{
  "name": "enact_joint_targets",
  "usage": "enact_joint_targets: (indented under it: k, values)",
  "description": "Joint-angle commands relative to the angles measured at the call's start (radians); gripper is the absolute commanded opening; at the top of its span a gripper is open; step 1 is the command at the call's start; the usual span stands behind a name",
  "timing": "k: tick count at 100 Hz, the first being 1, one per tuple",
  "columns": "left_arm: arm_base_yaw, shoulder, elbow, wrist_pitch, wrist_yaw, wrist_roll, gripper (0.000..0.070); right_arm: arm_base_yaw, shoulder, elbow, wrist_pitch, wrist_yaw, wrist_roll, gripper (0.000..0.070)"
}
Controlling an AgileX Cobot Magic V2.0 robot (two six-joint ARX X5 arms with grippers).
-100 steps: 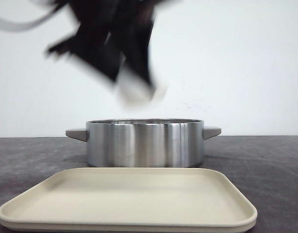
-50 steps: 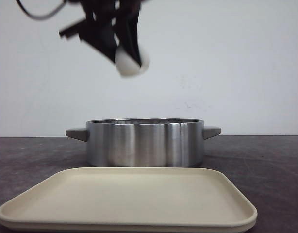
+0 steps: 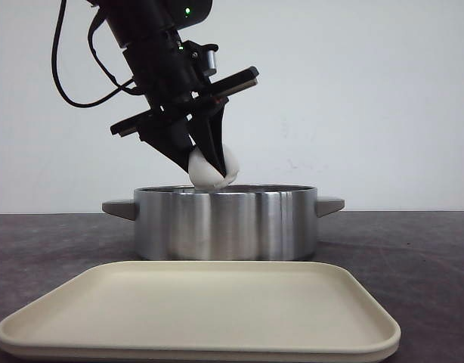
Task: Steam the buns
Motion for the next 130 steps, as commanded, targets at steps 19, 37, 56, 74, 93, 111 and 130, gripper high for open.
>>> enact_joint_targets:
  k: [19, 37, 56, 74, 93, 111, 130]
  values:
    - [-0.008, 0.031, 0.021, 0.006, 0.004, 0.007, 0.0260, 0.011, 0.007, 0.017, -0.013, 0.000, -0.011, 0.0005]
    - [-0.009, 0.031, 0.021, -0.016, 0.004, 0.008, 0.0603, 0.011, 0.007, 0.017, -0.023, 0.000, -0.011, 0.0006]
    - [-0.009, 0.029, 0.033, -0.062, 0.004, 0.008, 0.0601, 0.011, 0.008, 0.017, -0.034, 0.009, -0.017, 0.0006]
    - [-0.009, -0.004, 0.100, -0.195, -0.105, 0.033, 0.0595, 0.011, 0.009, 0.006, -0.051, 0.061, -0.047, 0.0006]
    - [-0.019, -0.228, 0.100, -0.194, -0.245, 0.033, 0.0585, 0.011, 0.009, -0.081, -0.030, 0.089, -0.063, 0.0006]
    - [-0.021, -0.502, 0.100, -0.223, -0.264, 0.032, 0.0474, 0.026, 0.008, -0.242, 0.081, 0.075, -0.027, 0.0006]
    - [-0.034, -0.778, 0.099, -0.352, -0.370, 0.026, 0.0427, 0.105, 0.008, -0.438, 0.401, 0.077, -0.032, 0.0006]
